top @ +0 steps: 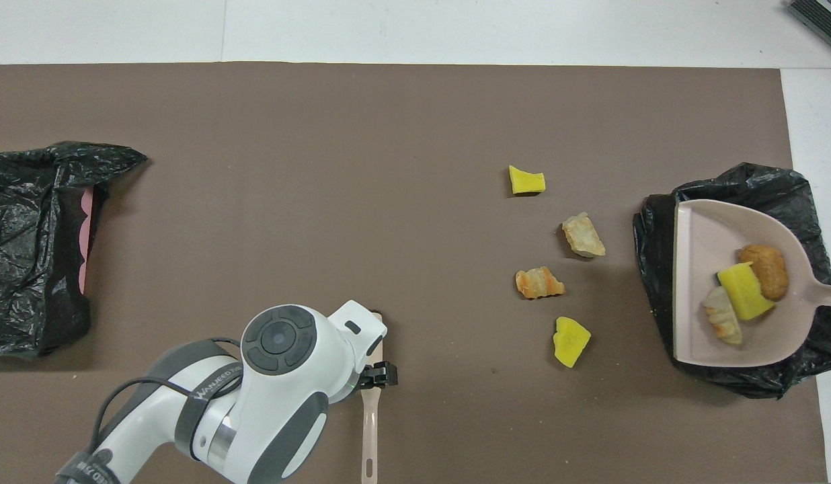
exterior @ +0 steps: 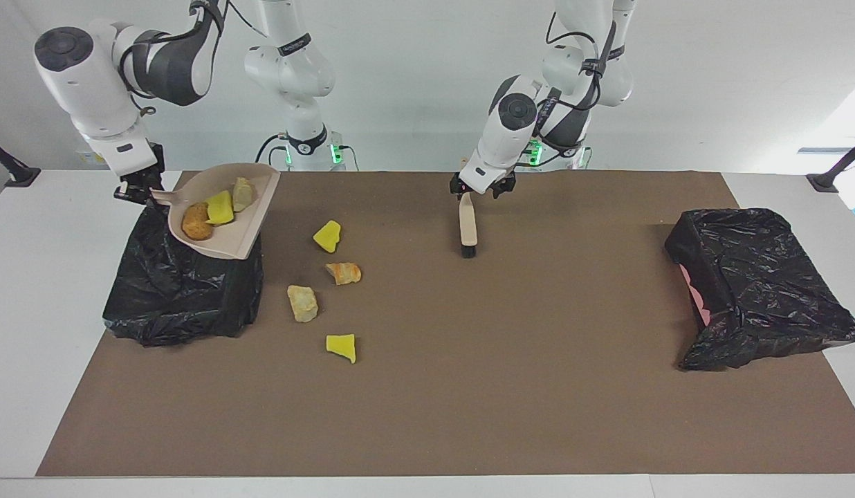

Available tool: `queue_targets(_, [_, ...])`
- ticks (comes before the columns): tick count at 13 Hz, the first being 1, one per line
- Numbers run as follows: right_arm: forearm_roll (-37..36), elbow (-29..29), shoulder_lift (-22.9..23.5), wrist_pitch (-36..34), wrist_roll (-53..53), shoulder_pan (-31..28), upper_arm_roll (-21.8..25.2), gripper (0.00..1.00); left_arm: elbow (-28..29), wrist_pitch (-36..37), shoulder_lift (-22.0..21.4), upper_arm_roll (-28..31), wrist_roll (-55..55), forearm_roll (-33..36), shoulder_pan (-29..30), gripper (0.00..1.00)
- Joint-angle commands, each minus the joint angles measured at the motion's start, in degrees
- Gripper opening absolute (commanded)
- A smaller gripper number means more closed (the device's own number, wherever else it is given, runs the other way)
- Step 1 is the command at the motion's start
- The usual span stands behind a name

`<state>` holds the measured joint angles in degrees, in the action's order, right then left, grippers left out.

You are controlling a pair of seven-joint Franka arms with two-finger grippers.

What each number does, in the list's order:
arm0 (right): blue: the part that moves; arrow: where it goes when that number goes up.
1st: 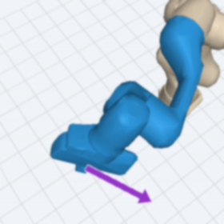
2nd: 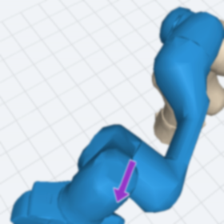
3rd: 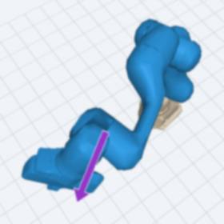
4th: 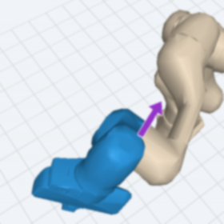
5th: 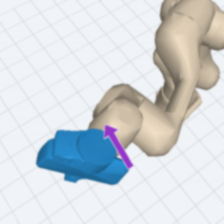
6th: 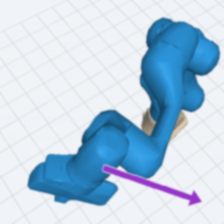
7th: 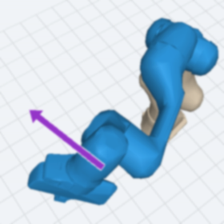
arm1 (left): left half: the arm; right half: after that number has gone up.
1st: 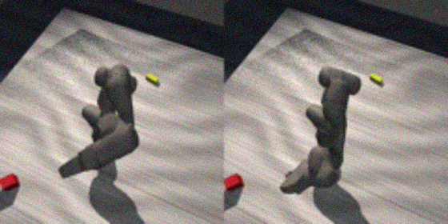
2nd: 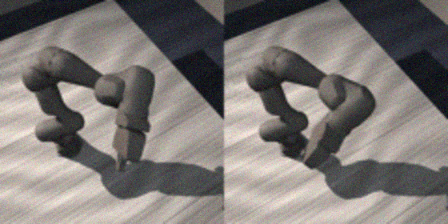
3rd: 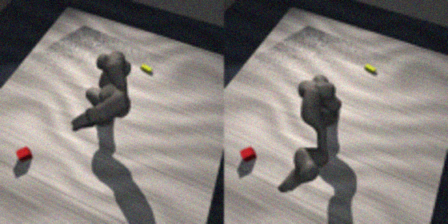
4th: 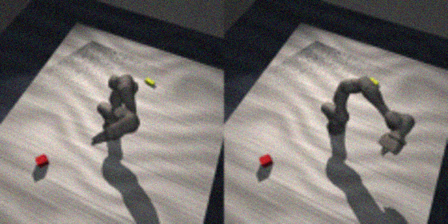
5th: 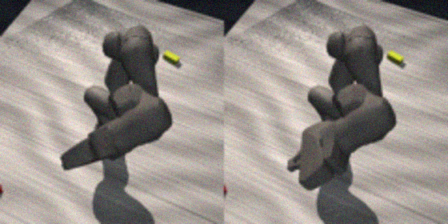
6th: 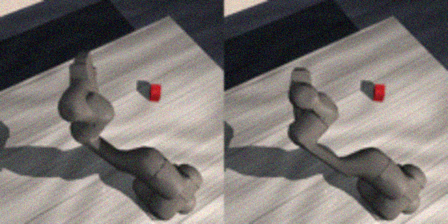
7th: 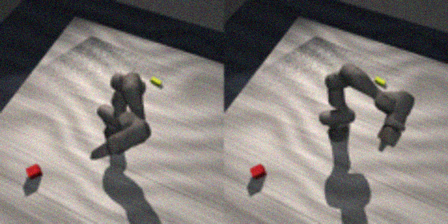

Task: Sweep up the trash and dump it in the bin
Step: 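Tilt the dustpan with the right gripper to dump debris into the bag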

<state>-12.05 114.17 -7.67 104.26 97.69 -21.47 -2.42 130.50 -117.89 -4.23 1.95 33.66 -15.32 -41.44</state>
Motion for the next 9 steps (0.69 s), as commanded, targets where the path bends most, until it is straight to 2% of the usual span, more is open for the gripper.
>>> queue_targets(1, [-2.3,0.4,-0.8,3.8,2.4,-4.4,-0.4,0.00,-5.8,1.6,3.5,0.0,-0.4,1.3,2.1,1.00])
queue_targets(5, [-14.5,1.2,-0.8,8.0,-2.0,-4.6,-0.6,0.00,-9.7,2.0,3.8,0.3,-7.2,2.8,10.0,1.00])
queue_targets(9, [-28.2,5.1,-3.0,8.1,-13.9,1.2,-0.7,0.00,-13.5,4.8,3.3,0.3,-16.2,5.3,17.1,1.00])
